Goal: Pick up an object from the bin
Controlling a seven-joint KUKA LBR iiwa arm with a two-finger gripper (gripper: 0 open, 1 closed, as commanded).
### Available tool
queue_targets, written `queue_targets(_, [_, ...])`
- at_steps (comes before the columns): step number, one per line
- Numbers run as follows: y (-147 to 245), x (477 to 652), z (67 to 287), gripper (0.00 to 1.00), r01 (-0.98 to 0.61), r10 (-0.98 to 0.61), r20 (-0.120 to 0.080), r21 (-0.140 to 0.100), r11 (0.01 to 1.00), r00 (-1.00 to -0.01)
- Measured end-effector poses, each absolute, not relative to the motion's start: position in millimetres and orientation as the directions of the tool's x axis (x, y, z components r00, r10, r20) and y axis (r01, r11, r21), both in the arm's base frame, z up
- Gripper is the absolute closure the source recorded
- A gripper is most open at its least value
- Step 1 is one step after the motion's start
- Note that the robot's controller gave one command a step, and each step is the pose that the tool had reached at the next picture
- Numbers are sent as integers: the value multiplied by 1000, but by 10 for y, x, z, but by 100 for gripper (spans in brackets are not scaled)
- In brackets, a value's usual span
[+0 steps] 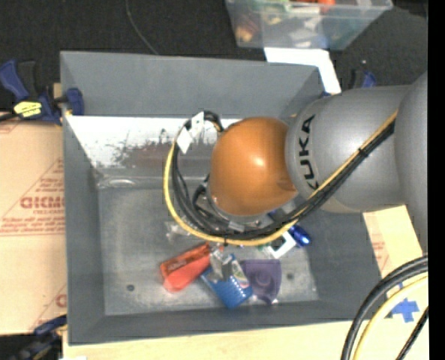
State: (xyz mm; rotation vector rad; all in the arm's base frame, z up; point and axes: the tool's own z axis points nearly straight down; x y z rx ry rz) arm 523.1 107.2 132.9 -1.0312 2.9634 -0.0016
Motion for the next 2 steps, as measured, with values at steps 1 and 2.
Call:
queue_targets(1, [1123, 5324, 704, 0, -627, -627, -17, -5, 779, -779])
queue_targets(2, [1058, 5459, 717, 100, -740, -740, -20, -11, 672, -672])
